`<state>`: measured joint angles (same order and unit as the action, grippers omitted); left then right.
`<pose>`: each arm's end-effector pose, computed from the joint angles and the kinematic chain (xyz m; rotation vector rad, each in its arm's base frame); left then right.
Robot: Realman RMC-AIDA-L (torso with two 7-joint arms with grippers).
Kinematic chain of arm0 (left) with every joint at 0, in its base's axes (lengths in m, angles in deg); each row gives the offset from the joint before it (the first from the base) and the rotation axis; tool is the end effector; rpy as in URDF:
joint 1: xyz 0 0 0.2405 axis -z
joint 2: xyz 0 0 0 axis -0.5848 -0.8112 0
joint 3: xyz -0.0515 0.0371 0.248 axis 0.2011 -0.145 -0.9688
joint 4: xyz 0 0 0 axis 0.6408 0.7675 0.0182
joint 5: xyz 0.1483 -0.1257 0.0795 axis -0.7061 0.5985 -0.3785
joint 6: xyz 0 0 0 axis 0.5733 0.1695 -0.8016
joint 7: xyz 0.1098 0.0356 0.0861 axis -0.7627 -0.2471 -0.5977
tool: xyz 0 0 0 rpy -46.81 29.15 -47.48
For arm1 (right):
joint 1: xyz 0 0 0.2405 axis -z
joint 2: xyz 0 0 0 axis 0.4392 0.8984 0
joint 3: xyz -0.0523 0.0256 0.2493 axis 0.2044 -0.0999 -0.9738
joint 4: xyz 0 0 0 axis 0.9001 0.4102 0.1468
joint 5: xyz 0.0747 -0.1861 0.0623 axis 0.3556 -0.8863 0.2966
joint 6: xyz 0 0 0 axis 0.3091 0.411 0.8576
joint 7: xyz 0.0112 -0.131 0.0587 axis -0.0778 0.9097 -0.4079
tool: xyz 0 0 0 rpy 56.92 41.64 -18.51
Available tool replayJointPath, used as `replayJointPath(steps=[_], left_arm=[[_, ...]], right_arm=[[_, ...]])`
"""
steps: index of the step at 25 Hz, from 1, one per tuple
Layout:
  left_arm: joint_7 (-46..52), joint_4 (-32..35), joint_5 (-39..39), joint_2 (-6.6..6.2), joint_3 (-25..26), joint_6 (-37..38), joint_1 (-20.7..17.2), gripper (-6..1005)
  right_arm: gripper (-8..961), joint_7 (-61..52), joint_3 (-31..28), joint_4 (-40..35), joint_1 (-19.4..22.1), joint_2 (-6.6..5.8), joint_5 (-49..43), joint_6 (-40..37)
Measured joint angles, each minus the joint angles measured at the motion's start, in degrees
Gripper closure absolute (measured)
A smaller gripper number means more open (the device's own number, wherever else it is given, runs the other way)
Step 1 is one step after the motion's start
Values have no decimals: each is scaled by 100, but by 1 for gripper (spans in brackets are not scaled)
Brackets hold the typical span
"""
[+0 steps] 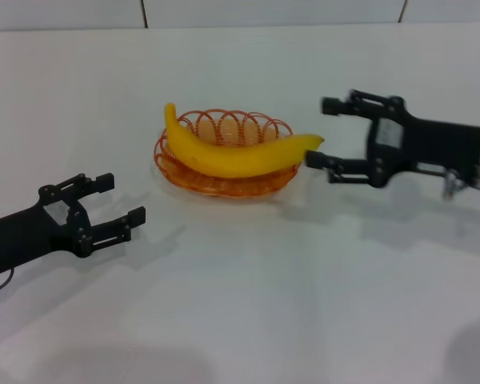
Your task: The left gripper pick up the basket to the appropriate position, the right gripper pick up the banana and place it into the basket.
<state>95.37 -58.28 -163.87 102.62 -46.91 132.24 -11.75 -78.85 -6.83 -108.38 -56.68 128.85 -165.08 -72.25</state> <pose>-0.3146 0.3006 -0.0191 -2.5423 -0.5295 -0.6754 0.2787 0.3266 0.0062 -2.6036 0.2112 0.7624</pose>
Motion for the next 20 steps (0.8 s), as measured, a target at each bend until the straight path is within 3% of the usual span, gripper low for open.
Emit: replayJointPath(steps=[3, 8, 14, 20], left_arm=[[-1, 2, 0, 0, 0, 0, -4, 169], [-3, 2, 0, 0, 0, 0, -5, 169], [-13, 2, 0, 3, 0, 0, -6, 170], [-13, 2, 0, 9, 0, 0, -5, 170]], right_arm=[[112, 25, 26, -16, 315, -143, -42, 18], [112, 103, 46, -11, 570, -253, -53, 227], [116, 239, 54, 103, 640, -215, -172, 784], [119, 287, 19, 167, 626, -180, -235, 857]])
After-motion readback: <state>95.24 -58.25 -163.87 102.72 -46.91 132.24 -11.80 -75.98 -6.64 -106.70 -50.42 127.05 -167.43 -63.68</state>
